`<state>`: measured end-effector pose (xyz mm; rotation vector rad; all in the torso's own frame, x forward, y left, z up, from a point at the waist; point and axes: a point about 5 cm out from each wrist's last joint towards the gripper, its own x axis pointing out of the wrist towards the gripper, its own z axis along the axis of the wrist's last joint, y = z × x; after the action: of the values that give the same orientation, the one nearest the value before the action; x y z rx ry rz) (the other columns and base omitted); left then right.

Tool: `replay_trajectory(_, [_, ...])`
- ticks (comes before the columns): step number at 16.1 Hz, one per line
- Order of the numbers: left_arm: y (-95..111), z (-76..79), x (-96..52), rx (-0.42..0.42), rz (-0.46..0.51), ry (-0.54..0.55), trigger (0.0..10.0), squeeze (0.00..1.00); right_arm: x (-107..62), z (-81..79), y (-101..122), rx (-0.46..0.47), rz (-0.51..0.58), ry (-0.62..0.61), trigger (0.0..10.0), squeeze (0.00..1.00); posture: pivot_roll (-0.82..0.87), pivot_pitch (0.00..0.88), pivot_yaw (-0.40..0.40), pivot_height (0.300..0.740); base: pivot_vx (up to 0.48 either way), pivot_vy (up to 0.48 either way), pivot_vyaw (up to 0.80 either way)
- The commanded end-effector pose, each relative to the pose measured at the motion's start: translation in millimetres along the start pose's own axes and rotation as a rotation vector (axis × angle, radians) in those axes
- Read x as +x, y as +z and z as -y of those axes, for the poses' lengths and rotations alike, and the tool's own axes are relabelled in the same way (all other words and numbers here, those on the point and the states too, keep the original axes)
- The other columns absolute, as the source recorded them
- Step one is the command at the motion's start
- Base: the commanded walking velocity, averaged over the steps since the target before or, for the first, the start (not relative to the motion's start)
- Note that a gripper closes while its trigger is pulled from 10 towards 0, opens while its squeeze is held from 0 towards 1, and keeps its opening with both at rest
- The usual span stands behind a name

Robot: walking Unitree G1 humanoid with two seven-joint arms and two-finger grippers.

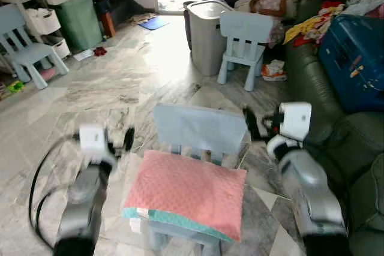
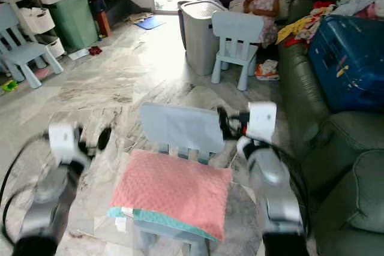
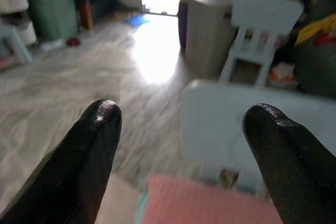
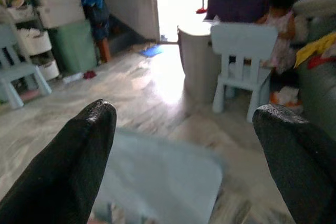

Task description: Move the pillow to the sofa

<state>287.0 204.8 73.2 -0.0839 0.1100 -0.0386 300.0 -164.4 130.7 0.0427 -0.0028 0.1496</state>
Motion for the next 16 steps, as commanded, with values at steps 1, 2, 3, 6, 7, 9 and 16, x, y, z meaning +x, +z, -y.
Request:
replay_trajectory(1, [-3, -3.6, -8.7, 0.037, -0.018, -0.012, 10.0, 0.0, -7.9, -1.5, -1, 0.001, -0.008, 0.018, 10.0, 0.0, -0.1, 0.0, 0.029, 0.74, 0.0, 0.0, 0.0])
replay_trajectory(2, [-15, -7.0, -22.1, 0.046, -0.063, -0.012, 10.0, 0.0, -19.6, -1.1, -10, -0.001, -0.048, 0.02, 10.0, 0.0, -0.1, 0.0, 0.027, 0.74, 0.0, 0.0, 0.0])
replay_trajectory(3, [-20, -7.8, -28.1, 0.049, -0.082, -0.022, 10.0, 0.0, -25.4, -0.9, -15, 0.0, -0.069, 0.02, 10.0, 0.0, -0.1, 0.0, 0.026, 0.74, 0.0, 0.0, 0.0])
replay_trajectory(6, [-30, -4.3, -45.4, 0.055, -0.129, -0.061, 10.0, 0.0, -44.7, 0.7, -29, -0.001, -0.134, 0.019, 10.0, 0.0, -0.1, 0.0, 0.027, 0.74, 0.0, 0.0, 0.0])
replay_trajectory(7, [-32, -1.7, -52.6, 0.06, -0.145, -0.08, 10.0, 0.0, -54.2, 2.2, -32, -0.002, -0.157, 0.015, 10.0, 0.0, -0.1, 0.0, 0.031, 0.74, 0.0, 0.0, 0.0])
replay_trajectory(9, [-32, 0.1, -56.1, 0.06, -0.153, -0.095, 10.0, 0.0, -59.8, 2.7, -32, -0.003, -0.164, 0.01, 10.0, 0.0, -0.1, 0.0, 0.035, 0.74, 0.0, 0.0, 0.0])
replay_trajectory(16, [-25, 7.7, -57.9, 0.059, -0.159, -0.148, 10.0, 0.0, -72.6, 0.6, -33, -0.001, -0.191, -0.002, 10.0, 0.0, -0.12, 0.029, 0.049, 0.74, 0.0, 0.0, 0.0])
